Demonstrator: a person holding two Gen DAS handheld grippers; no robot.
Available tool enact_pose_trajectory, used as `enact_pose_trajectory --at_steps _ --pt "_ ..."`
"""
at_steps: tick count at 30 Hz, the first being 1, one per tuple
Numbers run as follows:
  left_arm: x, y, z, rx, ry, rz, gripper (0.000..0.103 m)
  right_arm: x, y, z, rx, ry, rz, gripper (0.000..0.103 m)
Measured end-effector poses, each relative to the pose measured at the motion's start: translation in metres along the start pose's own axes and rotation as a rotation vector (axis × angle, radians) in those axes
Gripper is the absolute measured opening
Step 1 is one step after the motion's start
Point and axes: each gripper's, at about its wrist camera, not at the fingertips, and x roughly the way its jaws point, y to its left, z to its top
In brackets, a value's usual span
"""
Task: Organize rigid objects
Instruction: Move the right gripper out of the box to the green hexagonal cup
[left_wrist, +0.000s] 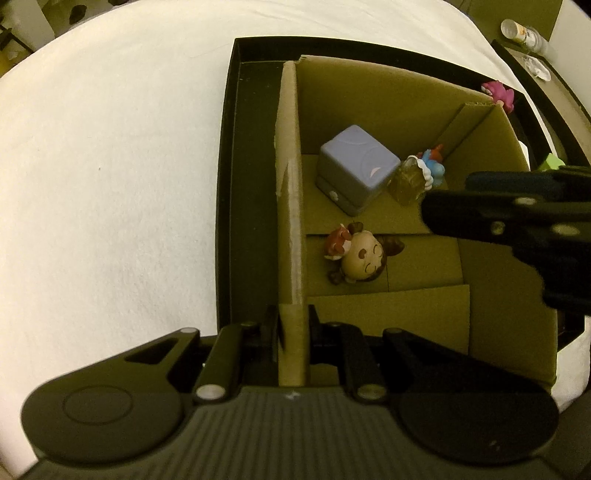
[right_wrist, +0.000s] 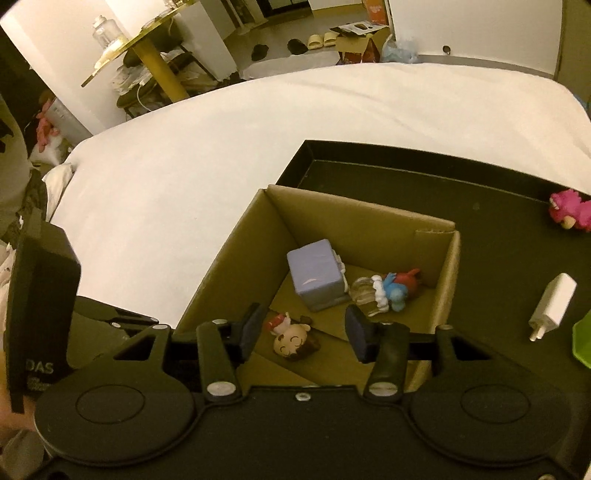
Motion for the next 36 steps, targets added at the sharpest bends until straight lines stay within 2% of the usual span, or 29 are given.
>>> enact_pose_trajectory --at_steps 7,8,10,16,26,36 --pt "0.000 0.000 0.002 0.002 0.006 0.000 0.012 -0.015 -0.007 -0.003 -0.023 -0.045 0.004 0.054" --pt "0.000 -0.001 0.002 0.003 0.008 0.001 0.012 -0.018 -0.009 -0.004 -0.027 -0.055 0.001 0.057" --pt "0.000 -0.002 0.003 0.008 0.011 0.004 0.012 -0.024 -0.012 -0.006 -0.040 -0.079 -0.018 0.062" --pt "0.001 -0.004 0.004 0.005 0.014 0.012 0.012 -0.043 -0.032 -0.010 -0.040 -0.135 -0.063 0.063" --pt "-0.001 -0.008 0.004 0.002 0.017 0.028 0.012 -0.066 -0.090 -0.020 -0.031 -0.181 -0.155 0.070" --pt "-0.001 -0.008 0.004 0.005 0.017 0.036 0.012 -0.075 -0.145 -0.030 -0.008 -0.189 -0.265 0.074"
